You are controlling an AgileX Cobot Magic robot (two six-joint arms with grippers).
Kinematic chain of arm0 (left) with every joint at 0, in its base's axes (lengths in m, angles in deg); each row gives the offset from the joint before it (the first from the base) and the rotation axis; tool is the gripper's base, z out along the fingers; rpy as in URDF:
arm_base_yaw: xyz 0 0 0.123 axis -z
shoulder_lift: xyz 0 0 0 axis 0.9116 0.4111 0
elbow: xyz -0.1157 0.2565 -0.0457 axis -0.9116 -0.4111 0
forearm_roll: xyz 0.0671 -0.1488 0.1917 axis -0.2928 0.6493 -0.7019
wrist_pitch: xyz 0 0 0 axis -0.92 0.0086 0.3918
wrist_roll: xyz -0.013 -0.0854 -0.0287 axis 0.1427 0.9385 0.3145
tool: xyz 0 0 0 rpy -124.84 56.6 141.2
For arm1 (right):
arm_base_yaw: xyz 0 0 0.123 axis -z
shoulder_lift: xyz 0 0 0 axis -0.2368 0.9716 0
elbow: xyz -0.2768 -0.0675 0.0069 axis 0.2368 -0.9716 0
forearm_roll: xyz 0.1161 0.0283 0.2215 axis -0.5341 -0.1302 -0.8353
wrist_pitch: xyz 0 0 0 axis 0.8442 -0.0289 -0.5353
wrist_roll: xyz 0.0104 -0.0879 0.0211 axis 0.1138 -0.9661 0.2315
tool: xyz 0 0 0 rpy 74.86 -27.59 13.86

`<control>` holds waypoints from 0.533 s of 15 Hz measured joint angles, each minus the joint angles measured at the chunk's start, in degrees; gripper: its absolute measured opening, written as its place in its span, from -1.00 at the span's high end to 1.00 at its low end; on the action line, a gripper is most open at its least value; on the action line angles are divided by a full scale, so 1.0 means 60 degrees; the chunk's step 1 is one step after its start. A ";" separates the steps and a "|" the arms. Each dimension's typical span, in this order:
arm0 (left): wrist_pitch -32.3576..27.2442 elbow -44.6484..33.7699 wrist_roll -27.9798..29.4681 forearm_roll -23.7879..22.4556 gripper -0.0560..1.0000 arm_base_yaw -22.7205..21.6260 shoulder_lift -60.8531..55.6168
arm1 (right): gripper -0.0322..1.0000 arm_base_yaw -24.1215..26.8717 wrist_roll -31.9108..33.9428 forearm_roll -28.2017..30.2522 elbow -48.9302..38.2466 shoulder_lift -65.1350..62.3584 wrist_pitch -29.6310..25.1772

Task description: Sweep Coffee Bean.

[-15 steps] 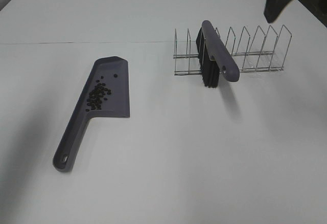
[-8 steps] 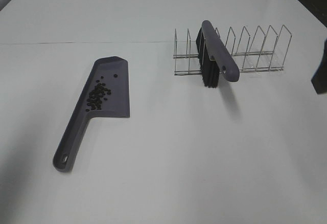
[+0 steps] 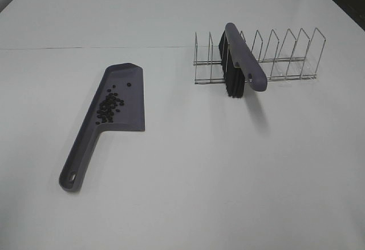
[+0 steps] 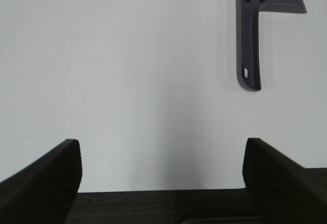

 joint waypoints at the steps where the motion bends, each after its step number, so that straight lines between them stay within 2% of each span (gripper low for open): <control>1: 0.0000 -0.0086 0.0038 0.0000 -0.60 0.0000 -0.0220 | -0.55 0.0000 0.0000 0.0000 -0.0124 -0.0172 0.0000; 5: -0.0134 -0.1394 0.0124 0.0000 -0.60 0.0000 -0.2502 | -0.55 0.0000 0.0000 -0.0019 -0.1022 -0.2063 -0.0010; 8: -0.0248 -0.1509 0.0029 0.0000 -0.60 0.0000 -0.3505 | -0.55 0.0000 0.0000 -0.0057 -0.1060 -0.2760 0.0000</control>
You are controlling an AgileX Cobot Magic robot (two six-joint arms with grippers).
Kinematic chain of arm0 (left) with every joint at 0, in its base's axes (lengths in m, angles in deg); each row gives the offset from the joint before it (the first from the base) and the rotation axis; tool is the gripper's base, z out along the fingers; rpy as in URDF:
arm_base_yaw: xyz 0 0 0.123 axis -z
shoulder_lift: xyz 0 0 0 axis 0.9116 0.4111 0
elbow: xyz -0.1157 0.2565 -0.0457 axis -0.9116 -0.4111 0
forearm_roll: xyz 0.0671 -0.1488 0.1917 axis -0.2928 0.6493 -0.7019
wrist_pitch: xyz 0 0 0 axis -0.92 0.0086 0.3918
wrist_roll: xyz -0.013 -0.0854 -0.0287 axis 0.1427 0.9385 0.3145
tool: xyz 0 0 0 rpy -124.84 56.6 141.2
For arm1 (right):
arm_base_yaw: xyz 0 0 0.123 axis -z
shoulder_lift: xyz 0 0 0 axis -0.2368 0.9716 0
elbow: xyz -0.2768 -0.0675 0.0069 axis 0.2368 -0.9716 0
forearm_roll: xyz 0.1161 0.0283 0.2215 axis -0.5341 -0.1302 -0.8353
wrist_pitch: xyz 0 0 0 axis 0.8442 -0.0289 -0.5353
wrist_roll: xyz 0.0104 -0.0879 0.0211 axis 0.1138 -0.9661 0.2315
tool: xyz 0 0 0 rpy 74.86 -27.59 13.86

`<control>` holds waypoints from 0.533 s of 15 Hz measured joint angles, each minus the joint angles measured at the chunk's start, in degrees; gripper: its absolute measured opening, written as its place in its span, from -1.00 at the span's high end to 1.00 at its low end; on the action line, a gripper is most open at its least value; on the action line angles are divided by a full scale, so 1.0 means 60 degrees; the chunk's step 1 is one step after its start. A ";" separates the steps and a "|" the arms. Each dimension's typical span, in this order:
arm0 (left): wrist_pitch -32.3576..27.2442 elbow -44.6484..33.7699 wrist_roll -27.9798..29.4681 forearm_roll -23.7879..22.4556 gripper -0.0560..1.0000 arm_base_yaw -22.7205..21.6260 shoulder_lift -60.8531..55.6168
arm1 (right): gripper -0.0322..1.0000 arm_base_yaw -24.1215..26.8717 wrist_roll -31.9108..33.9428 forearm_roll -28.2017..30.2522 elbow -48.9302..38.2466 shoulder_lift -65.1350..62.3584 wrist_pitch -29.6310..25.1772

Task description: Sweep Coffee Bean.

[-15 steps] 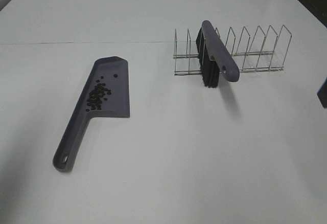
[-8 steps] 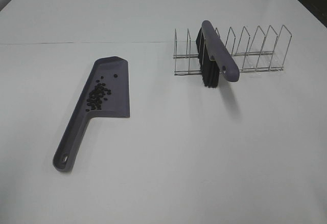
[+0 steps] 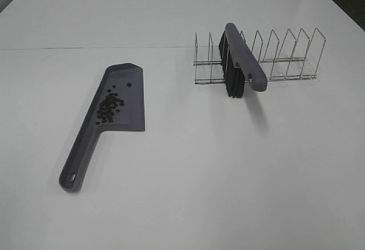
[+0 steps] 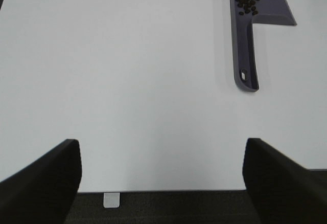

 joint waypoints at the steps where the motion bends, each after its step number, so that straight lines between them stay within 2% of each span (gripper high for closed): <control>1: 0.0000 0.0000 -0.0019 0.0000 -0.60 0.0000 -0.0115 | -0.55 0.0000 0.0000 -0.0038 0.0000 -0.0239 -0.0029; 4: -0.0010 0.0000 -0.0487 0.0000 -0.58 0.0000 -0.0945 | -0.55 0.0000 0.0000 -0.0239 -0.0210 -0.0840 -0.0640; 8: 0.0239 -0.0038 -0.0554 0.0000 -0.55 0.0000 -0.1662 | -0.55 0.0000 -0.0057 -0.0401 -0.0220 -0.2005 -0.0716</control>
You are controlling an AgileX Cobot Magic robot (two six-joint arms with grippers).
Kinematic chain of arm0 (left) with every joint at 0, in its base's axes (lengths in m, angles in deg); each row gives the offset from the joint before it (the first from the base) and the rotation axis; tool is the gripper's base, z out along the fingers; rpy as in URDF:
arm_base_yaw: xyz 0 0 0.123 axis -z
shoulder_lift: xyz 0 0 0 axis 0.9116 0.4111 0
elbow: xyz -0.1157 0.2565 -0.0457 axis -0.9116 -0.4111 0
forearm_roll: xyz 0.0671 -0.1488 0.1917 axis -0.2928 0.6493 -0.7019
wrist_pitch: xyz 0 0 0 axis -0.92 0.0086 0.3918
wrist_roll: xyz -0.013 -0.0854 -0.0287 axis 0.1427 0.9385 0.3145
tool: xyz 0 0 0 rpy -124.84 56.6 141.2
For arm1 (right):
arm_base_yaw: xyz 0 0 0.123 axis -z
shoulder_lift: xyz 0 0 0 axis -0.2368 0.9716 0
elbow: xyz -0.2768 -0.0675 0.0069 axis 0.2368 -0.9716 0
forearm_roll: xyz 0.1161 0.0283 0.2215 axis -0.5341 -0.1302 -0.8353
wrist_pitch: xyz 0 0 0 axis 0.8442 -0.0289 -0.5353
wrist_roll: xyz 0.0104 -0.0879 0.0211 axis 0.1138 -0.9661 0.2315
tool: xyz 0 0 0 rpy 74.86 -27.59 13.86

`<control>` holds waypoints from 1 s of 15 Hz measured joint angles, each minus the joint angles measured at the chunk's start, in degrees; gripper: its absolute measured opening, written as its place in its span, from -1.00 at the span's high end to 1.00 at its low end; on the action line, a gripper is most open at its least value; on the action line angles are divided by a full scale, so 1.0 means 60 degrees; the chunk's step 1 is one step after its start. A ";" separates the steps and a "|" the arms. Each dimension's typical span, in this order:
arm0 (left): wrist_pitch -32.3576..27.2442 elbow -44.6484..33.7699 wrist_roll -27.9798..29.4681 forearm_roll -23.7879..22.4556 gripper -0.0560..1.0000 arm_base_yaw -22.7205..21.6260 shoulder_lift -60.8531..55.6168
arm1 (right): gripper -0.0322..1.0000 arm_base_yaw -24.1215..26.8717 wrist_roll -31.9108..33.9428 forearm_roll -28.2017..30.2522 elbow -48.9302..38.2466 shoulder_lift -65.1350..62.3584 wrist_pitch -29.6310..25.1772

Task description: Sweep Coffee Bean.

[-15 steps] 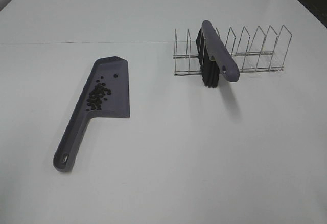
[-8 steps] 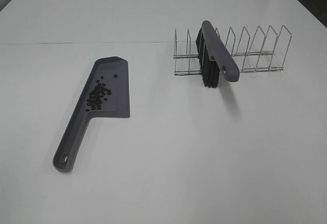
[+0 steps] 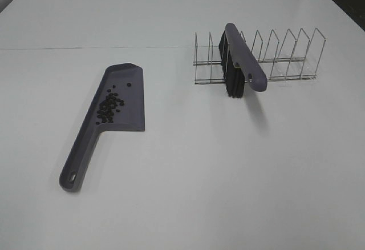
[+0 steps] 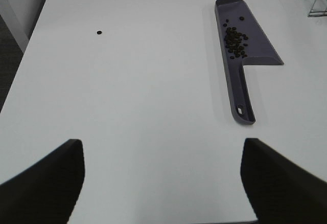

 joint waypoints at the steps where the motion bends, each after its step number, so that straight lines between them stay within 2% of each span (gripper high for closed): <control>1: 0.0019 -0.0029 0.0000 -0.0010 -0.55 0.0000 -0.0029 | -0.55 0.0000 -0.0010 -0.0010 0.0000 -0.0286 -0.0010; 6: 0.0487 -0.0134 -0.0057 -0.0038 -0.55 0.0000 -0.0038 | -0.55 0.0000 -0.0086 -0.0019 0.0000 -0.1604 -0.0019; 10: 0.0745 -0.0239 -0.0535 -0.0105 -0.55 0.0000 -0.0048 | -0.55 0.0000 -0.0296 -0.0019 0.0000 -0.2387 -0.0019; 15: 0.1108 -0.0458 -0.0678 -0.0201 -0.55 0.0000 -0.0048 | -0.55 0.0000 -0.0793 -0.0057 -0.0029 -0.2492 -0.0019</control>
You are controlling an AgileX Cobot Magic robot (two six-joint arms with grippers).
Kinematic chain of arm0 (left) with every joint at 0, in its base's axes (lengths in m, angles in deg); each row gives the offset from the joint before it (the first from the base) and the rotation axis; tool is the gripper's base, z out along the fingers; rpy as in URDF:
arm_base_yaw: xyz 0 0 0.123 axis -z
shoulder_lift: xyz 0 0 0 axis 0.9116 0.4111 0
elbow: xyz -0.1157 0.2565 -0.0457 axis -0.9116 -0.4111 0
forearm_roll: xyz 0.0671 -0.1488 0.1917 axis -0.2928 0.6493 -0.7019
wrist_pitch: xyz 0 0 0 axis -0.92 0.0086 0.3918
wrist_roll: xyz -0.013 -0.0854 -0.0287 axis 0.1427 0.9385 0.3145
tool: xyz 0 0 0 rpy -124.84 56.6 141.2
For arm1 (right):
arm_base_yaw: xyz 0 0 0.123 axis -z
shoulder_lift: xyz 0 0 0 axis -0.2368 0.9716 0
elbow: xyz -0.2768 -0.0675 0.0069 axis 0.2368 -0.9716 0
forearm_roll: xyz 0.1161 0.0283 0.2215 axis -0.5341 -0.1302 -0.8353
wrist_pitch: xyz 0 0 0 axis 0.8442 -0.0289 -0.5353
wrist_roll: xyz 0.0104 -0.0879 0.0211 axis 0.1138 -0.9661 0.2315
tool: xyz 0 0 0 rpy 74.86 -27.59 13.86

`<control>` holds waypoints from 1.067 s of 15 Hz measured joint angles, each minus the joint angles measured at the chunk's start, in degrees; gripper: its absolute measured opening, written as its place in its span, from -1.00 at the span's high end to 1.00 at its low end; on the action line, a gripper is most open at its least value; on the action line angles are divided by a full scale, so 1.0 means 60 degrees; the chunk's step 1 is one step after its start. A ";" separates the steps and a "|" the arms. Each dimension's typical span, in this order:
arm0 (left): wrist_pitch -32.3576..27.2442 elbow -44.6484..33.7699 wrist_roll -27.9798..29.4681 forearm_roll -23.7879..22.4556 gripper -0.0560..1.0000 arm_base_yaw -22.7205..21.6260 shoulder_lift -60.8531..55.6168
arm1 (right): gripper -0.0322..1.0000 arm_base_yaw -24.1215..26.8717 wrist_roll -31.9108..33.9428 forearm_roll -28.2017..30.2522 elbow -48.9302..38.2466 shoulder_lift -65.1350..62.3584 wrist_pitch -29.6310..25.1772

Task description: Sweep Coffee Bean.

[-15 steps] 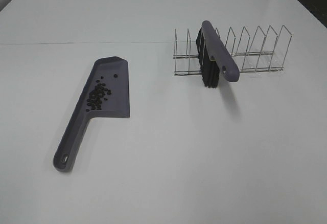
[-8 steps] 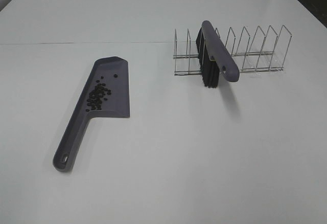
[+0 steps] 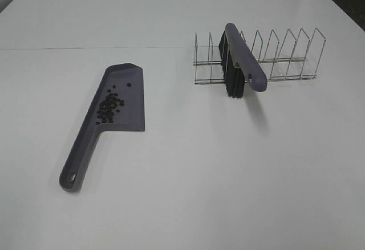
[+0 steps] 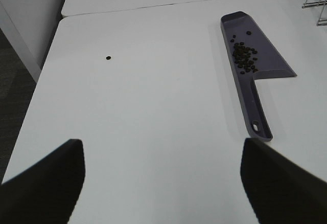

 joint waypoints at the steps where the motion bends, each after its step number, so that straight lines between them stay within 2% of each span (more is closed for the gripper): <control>1: 0.0000 0.0000 0.0000 0.0000 -0.55 0.0000 0.0000 | -0.55 0.0000 -0.0010 0.0000 0.0000 0.0000 0.0000; 16: 0.0067 0.0000 -0.0019 0.0000 -0.55 0.0000 -0.0181 | -0.55 0.0000 -0.0115 0.0000 0.0000 0.0000 0.0000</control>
